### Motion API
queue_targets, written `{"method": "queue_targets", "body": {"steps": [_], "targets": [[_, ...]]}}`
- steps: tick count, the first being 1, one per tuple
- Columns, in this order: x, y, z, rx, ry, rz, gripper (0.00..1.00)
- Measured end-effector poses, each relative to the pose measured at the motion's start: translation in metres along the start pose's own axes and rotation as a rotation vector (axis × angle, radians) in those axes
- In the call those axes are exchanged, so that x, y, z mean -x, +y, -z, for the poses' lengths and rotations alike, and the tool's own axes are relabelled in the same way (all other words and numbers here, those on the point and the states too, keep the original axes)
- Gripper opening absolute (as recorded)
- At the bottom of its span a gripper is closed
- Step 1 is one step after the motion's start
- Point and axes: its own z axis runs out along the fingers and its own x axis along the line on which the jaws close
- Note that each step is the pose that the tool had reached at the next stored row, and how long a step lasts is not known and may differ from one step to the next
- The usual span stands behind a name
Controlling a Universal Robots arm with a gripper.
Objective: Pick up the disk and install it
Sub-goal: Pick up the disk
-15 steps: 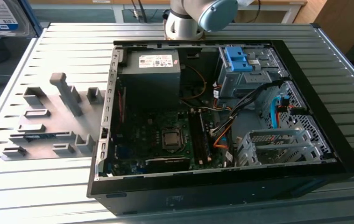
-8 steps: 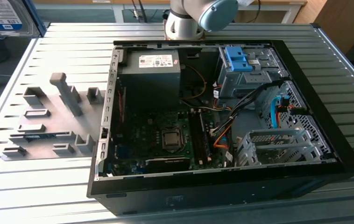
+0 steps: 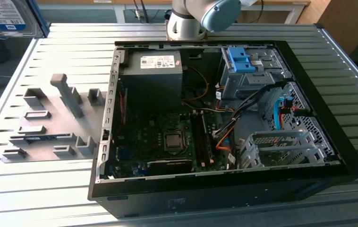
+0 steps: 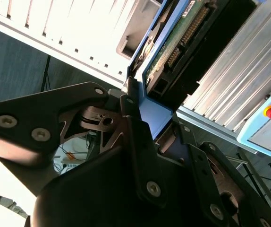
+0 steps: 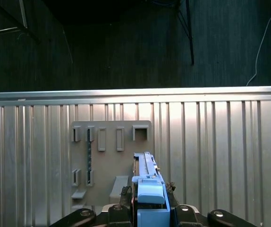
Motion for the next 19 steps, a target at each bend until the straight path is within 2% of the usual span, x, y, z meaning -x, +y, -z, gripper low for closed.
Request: {"method": "queue_targets", "body": {"steps": [19], "targets": [[0.0005,-0.0135,0.0001,0.0001,0.0,0.0,0.36]]}}
